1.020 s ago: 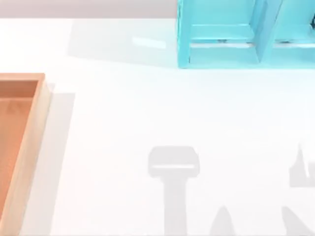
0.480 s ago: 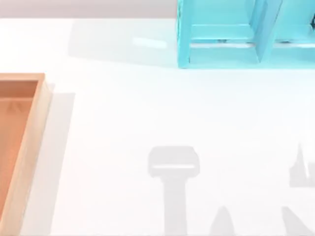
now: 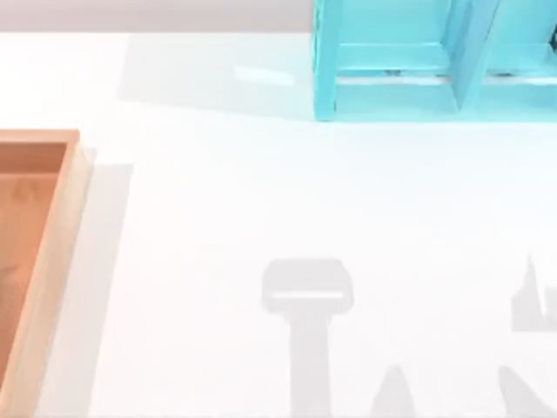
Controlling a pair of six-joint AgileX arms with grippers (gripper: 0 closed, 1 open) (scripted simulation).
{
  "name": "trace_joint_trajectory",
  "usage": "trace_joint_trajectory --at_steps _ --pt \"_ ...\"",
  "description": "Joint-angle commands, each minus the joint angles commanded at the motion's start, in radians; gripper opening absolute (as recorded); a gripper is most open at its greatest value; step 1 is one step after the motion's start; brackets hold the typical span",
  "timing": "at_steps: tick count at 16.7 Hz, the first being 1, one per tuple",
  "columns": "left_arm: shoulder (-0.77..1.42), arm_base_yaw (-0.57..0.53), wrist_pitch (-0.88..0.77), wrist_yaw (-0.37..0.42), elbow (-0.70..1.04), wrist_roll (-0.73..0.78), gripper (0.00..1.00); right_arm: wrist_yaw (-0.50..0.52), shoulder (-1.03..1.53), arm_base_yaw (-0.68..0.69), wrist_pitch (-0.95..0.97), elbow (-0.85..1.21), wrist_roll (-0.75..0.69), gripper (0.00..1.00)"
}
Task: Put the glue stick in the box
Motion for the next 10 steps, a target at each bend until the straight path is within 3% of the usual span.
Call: trace_joint_trajectory --at_steps 4,10 --pt "0.0 0.0 0.0 0.0 0.0 0.0 0.0 0.0 0.0 0.0 0.0 0.0 0.0 1.0" --pt "0.0 0.0 0.0 0.0 0.0 0.0 0.45 0.0 0.0 0.0 0.0 0.0 0.0 1.0"
